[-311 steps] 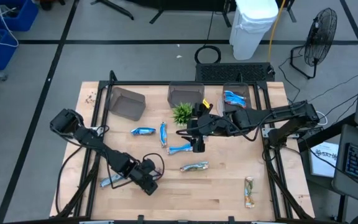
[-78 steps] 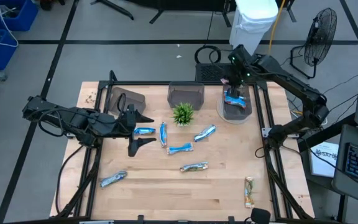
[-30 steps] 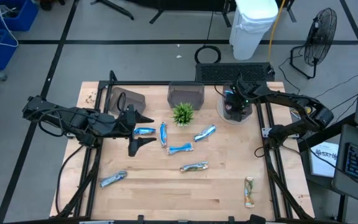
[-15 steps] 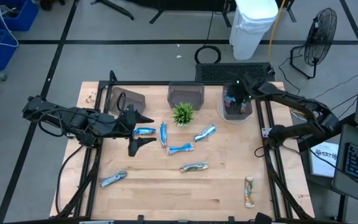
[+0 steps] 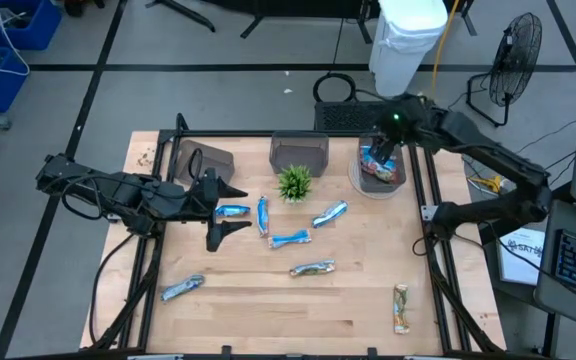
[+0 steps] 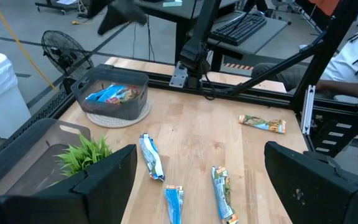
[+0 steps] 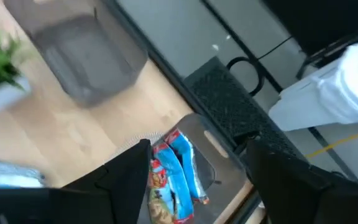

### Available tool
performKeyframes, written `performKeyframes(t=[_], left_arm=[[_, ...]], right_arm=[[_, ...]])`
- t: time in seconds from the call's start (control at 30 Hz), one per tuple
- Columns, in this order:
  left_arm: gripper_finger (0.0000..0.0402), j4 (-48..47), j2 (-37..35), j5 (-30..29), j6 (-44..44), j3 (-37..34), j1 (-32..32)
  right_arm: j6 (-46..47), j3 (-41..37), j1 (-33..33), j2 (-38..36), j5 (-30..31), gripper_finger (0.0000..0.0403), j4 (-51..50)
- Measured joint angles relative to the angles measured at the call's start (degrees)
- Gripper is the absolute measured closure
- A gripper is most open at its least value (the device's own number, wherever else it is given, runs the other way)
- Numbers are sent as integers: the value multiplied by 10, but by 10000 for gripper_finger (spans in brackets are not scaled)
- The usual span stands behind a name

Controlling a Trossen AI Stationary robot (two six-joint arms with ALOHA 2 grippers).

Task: Pick and place Granola Bars by type
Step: Put the yellow granola bar into the left black bin

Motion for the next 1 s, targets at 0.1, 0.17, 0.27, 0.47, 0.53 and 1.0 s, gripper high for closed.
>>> performKeyframes(t=[0.1, 0.17, 0.27, 0.47, 0.53, 1.0], left_arm=[[52, 0, 0, 0, -3, 0, 0], [52, 0, 0, 0, -11, 0, 0], [52, 0, 0, 0, -21, 0, 0], [52, 0, 0, 8, -34, 0, 0], [52, -1, 0, 18, -34, 0, 0], [52, -5, 0, 55, -50, 0, 0]], right_arm=[[80, 46, 42, 0, 27, 140, -48], [150, 67, 66, 0, 28, 135, -79], [267, 82, 101, 0, 20, 129, -133], [478, 82, 153, 0, -104, 134, -200], [537, 82, 172, 0, -139, 138, -200], [823, 82, 355, 2, -210, 145, -215]])
